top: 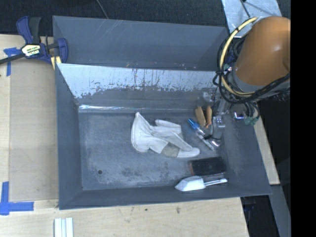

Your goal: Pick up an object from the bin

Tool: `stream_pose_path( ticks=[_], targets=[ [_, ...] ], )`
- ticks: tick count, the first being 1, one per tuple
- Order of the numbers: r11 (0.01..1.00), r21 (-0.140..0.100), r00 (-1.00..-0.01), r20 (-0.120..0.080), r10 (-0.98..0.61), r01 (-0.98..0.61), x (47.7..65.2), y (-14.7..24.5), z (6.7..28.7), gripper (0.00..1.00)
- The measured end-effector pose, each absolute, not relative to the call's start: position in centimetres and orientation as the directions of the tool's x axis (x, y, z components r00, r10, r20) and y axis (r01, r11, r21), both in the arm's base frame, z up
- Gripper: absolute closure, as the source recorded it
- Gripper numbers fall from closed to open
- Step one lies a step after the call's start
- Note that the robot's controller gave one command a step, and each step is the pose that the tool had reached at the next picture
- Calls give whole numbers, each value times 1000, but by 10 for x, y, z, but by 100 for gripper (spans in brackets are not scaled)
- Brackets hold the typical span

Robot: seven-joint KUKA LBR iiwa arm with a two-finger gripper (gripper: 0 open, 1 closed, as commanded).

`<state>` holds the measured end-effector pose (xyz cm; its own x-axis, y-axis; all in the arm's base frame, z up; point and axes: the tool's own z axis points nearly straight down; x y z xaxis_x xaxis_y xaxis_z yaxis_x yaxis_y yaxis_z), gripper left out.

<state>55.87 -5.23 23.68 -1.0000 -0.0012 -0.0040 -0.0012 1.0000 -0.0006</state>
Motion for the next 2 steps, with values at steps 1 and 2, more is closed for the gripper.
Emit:
stream_pose_path(
  ticks=[1,2],
  targets=[
    [1000,-1,-1000,-4,-1,-1,559,-52,237,0],
    [998,-2,-998,-10,-60,-60,577,-33,185,0]
  ],
)
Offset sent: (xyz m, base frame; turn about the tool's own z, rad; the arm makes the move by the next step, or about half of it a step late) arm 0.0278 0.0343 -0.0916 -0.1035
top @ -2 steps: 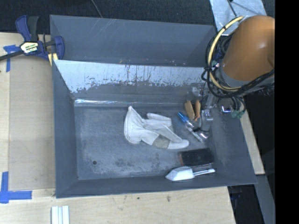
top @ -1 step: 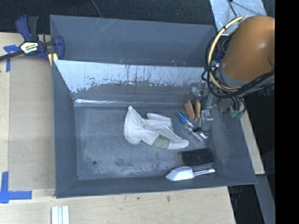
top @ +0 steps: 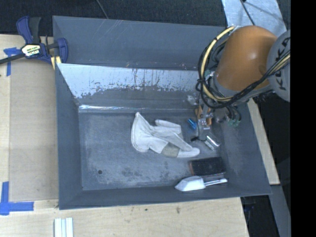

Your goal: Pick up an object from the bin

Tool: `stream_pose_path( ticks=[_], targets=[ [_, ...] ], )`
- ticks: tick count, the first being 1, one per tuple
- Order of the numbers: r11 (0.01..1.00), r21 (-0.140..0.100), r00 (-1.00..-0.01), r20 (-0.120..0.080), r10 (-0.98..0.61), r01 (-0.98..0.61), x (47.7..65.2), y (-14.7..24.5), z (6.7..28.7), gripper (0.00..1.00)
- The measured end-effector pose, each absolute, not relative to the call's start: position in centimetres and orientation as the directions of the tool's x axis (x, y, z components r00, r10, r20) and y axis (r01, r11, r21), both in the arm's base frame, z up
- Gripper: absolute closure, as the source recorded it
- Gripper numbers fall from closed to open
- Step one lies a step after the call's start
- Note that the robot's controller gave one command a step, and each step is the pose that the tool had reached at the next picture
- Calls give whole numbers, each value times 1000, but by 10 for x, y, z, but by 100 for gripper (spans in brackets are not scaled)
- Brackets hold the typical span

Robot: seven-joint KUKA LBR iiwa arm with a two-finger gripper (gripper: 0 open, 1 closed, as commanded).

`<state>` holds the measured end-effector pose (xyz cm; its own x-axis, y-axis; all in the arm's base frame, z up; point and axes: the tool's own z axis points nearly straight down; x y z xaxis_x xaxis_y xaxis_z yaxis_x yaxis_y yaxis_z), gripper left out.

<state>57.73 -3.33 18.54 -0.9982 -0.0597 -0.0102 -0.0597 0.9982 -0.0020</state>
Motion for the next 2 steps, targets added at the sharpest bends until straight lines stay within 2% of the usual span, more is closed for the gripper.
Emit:
stream_pose_path(
  ticks=[1,2],
  targets=[
    [997,0,-997,-3,-80,-80,588,-9,140,0],
    [995,0,-995,-5,-97,-97,613,16,117,0]
  ],
)
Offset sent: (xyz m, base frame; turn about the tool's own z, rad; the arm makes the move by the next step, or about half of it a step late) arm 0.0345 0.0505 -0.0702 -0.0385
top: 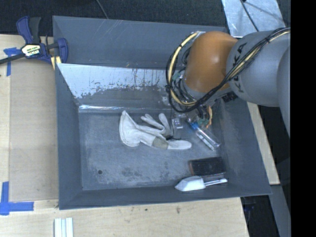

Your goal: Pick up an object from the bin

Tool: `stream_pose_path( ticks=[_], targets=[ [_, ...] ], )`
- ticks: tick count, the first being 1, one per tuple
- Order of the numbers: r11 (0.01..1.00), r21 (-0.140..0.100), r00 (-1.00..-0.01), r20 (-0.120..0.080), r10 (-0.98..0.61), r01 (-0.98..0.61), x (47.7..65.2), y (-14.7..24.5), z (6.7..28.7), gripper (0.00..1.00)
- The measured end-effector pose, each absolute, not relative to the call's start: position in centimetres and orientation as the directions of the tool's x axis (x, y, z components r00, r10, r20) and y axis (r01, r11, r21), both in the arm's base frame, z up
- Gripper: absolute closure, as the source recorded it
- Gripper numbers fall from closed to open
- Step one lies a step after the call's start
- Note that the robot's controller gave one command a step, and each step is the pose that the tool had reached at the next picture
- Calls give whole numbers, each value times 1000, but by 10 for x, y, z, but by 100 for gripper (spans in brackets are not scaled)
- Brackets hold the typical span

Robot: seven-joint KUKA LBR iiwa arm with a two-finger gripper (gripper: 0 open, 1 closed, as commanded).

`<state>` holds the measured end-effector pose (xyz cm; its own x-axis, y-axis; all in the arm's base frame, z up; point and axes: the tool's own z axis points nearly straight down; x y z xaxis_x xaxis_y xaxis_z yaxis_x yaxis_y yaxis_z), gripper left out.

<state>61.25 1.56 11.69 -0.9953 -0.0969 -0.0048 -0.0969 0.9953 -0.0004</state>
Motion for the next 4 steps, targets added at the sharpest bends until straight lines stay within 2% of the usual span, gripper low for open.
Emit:
stream_pose_path(
  ticks=[1,2,3,4],
  targets=[
    [966,-1,-966,-5,-258,-258,590,14,94,0],
    [1000,1,-1000,-10,20,20,605,35,74,100],
    [1000,1,-1000,-10,20,20,605,35,74,100],
    [1000,-1,-1000,-12,10,10,603,-5,265,100]
  ],
)
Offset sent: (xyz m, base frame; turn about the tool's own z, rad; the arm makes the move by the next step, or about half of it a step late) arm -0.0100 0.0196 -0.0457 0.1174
